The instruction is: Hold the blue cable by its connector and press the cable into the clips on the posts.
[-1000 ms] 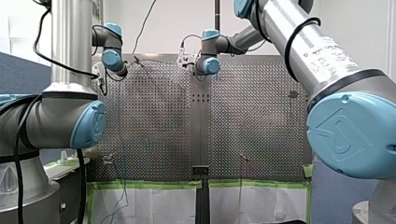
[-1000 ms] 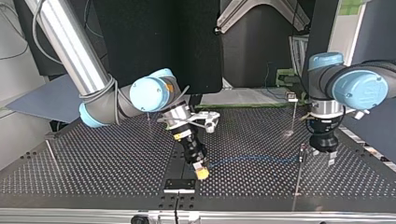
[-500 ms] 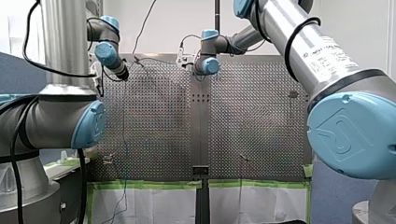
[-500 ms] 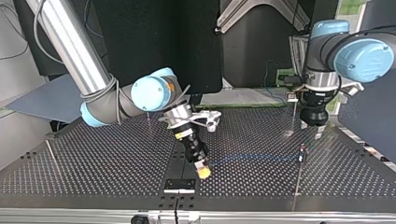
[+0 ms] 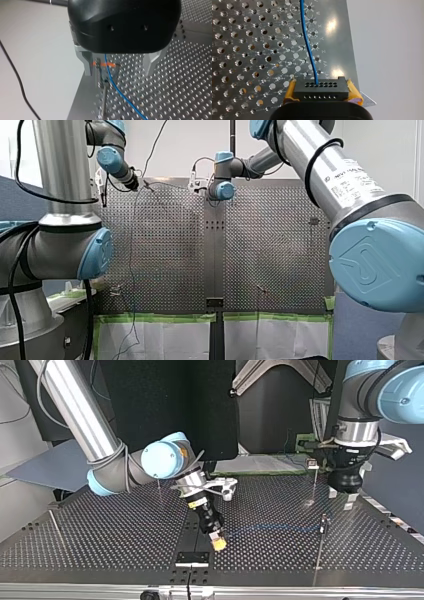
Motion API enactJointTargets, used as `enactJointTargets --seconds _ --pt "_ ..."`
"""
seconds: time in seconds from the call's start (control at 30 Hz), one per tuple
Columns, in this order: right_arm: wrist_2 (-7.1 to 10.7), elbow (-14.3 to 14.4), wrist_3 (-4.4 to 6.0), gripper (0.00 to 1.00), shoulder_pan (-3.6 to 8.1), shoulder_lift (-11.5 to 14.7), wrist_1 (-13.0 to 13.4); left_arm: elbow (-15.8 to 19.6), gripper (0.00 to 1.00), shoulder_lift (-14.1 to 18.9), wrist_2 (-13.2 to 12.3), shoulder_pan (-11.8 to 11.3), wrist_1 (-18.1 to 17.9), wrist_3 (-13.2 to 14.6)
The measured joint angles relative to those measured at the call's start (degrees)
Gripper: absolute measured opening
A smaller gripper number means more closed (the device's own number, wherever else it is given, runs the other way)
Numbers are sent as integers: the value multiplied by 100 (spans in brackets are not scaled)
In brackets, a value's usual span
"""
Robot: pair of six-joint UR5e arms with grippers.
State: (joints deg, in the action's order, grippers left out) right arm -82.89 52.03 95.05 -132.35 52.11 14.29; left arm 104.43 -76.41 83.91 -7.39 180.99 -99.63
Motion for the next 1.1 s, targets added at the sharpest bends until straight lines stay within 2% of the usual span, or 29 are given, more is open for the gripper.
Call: enactJointTargets --seconds 0.27,0.37,1.1 --pt "0 3 -3 0 -5 -1 -24 -14 100 -1 -373 59 5 409" --pt "0 4 -3 0 -10 -1 -28 -41 100 -40 -420 74 -1 484" --pt "-1 5 -3 0 -35 -9 -32 -105 100 -185 -431 105 -31 780"
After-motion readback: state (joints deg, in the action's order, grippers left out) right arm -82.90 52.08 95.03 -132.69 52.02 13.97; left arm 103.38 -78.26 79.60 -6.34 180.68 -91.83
